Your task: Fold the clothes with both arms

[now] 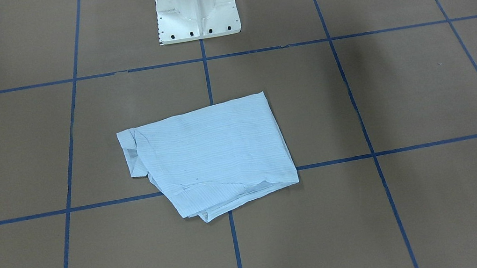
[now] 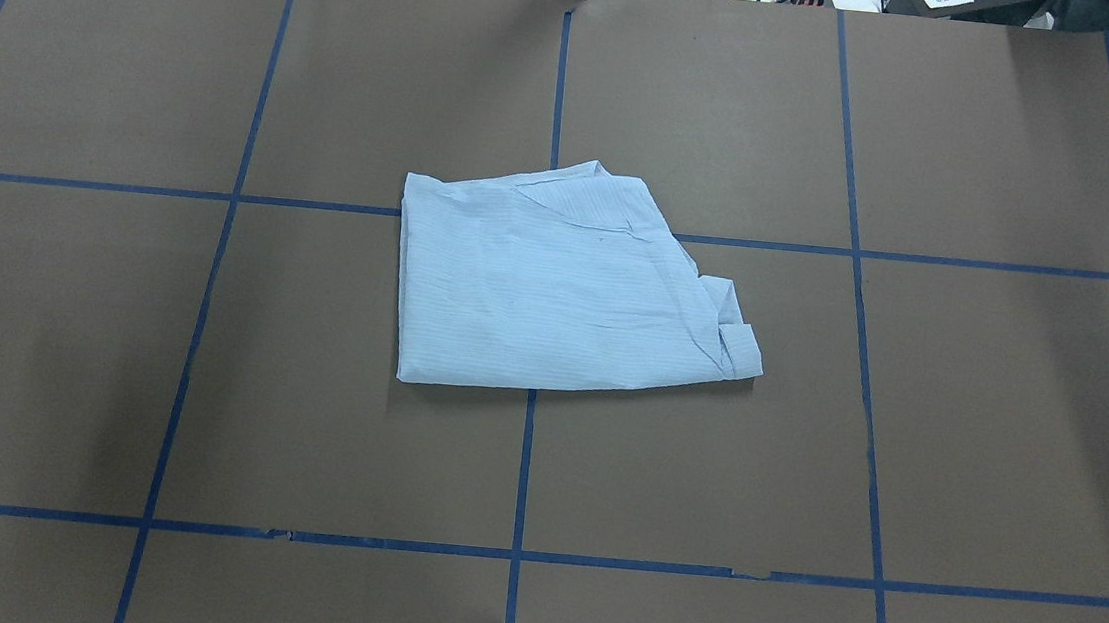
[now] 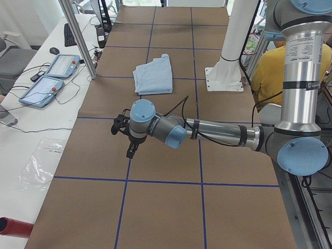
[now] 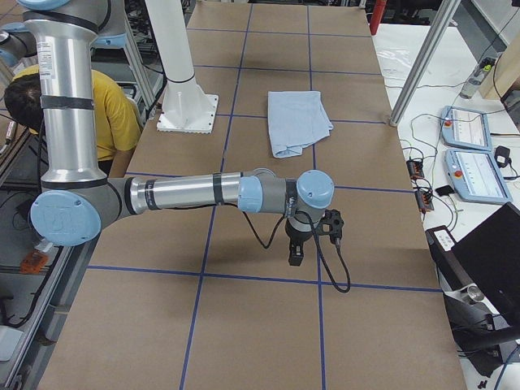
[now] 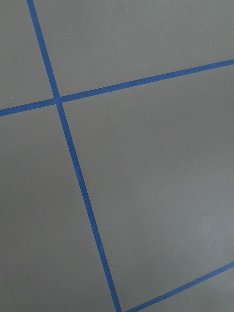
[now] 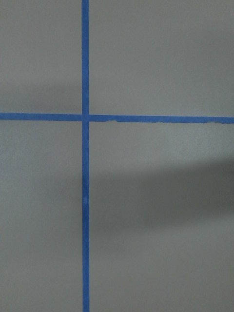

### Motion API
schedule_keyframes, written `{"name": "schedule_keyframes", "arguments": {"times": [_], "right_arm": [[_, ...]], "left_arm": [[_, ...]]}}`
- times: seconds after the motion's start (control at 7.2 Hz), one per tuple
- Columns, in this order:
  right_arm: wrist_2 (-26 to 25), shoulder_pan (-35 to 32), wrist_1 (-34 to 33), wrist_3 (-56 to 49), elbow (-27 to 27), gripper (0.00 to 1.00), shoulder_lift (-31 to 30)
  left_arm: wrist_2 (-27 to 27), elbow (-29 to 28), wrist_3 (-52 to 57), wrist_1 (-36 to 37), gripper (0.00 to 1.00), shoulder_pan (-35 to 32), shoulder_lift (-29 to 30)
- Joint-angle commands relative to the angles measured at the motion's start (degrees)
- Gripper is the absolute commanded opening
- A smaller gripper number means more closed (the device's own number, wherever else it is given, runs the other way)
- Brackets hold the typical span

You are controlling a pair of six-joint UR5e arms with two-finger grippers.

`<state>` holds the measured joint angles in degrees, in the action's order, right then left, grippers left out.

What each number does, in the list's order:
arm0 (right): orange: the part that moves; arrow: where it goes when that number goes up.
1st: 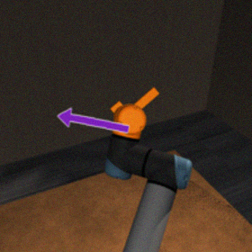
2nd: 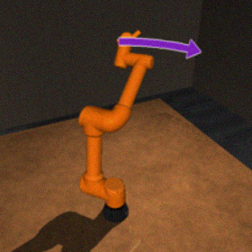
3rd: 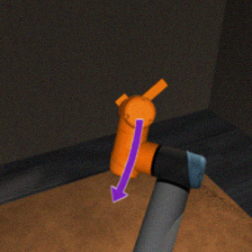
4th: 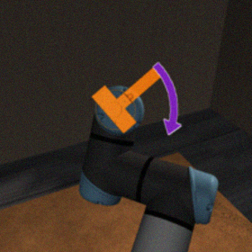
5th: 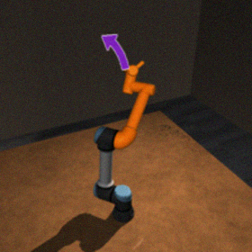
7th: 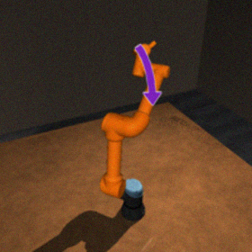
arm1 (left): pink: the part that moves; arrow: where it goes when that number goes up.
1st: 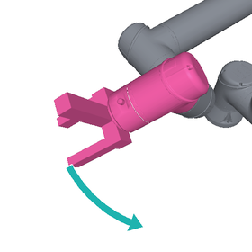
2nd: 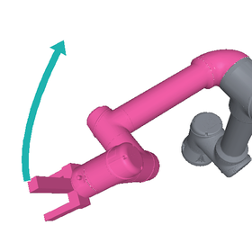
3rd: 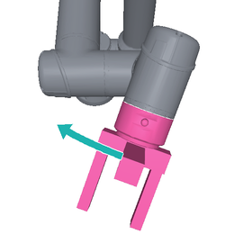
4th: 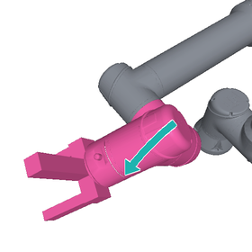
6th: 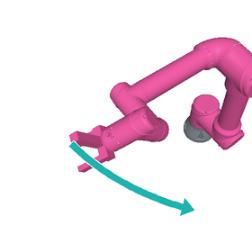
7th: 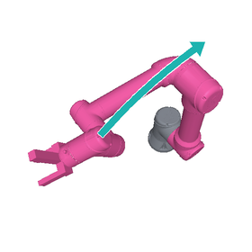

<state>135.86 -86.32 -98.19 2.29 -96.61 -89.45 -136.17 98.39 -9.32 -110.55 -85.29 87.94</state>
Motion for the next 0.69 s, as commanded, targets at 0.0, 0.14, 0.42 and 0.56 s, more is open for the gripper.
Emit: {"name": "schedule_keyframes", "arguments": {"times": [0.0, 0.14, 0.42, 0.56], "right_arm": [[-0.1, 0.0, 0.0, -0.1, -0.1, 1.00, -0.3], [-0.2, 0.0, 0.0, 0.1, 0.0, 1.00, -0.3], [-0.1, 0.0, 0.0, 0.5, 0.5, 1.00, -0.1], [0.0, 0.0, 0.0, 0.4, -0.1, 1.00, -0.2]], "left_arm": [[0.0, 0.0, 0.0, 2.0, 1.00, -1.0, -0.6], [0.0, -0.1, 0.1, 1.9, 1.00, -1.5, -1.3], [-0.1, 0.3, 0.1, 1.7, 1.00, -1.7, -1.9], [-0.1, 0.1, 0.1, 1.7, 1.00, -2.7, -2.2]]}}
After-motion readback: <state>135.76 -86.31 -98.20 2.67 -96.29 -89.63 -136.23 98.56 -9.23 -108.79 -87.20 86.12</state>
